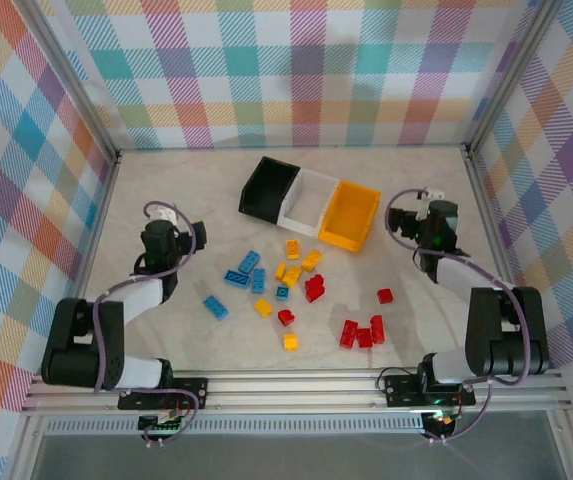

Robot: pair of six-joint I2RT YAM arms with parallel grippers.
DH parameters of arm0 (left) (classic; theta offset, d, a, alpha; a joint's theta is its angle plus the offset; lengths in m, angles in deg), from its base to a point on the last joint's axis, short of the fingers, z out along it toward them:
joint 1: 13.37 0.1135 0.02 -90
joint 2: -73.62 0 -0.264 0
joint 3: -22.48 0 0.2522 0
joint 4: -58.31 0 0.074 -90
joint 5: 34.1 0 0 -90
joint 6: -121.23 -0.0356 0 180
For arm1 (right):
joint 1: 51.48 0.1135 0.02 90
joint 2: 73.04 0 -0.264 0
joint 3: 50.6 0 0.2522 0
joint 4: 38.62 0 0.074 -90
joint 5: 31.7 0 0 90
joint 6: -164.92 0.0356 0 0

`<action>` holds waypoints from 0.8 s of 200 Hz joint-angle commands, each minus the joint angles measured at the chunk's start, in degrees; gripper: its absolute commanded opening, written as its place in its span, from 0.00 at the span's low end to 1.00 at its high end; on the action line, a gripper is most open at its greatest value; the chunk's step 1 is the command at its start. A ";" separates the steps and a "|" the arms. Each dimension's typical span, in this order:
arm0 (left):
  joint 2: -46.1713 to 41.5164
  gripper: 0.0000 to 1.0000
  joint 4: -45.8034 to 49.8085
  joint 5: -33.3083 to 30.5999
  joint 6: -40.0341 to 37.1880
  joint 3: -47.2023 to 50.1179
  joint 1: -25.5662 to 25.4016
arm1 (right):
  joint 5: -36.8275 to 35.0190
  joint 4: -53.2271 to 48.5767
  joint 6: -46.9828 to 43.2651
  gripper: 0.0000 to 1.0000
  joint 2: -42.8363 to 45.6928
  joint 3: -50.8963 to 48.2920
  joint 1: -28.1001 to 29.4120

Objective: Sort the legos into containers by color

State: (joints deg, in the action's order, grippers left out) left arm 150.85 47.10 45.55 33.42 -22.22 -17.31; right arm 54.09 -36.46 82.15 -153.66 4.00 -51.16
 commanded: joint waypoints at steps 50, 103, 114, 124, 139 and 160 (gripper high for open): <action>-7.39 1.00 37.32 3.77 8.95 -16.71 -0.80 | 9.46 -57.91 15.25 1.00 -5.22 26.26 -0.06; -10.27 1.00 44.64 13.23 19.74 -17.07 -3.97 | 14.08 -76.67 14.69 0.94 -4.04 25.82 2.63; -9.96 1.00 46.55 15.52 21.25 -17.14 -5.10 | 14.02 -77.91 14.40 0.92 -3.55 24.11 4.47; -10.03 1.00 47.85 17.13 21.45 -17.02 -6.48 | 13.47 -78.25 14.33 0.90 -3.33 22.44 6.27; -10.80 1.00 48.78 18.52 21.44 -16.20 -8.92 | 12.82 -77.94 14.24 0.84 -3.82 20.44 8.59; -12.32 1.00 49.68 18.65 21.62 -14.94 -11.56 | 11.34 -77.47 14.24 0.78 -5.69 19.11 11.18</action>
State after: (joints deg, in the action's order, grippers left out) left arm 140.92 92.94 61.17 53.05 -38.06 -26.14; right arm 65.92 -110.64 96.51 -158.06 24.41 -42.02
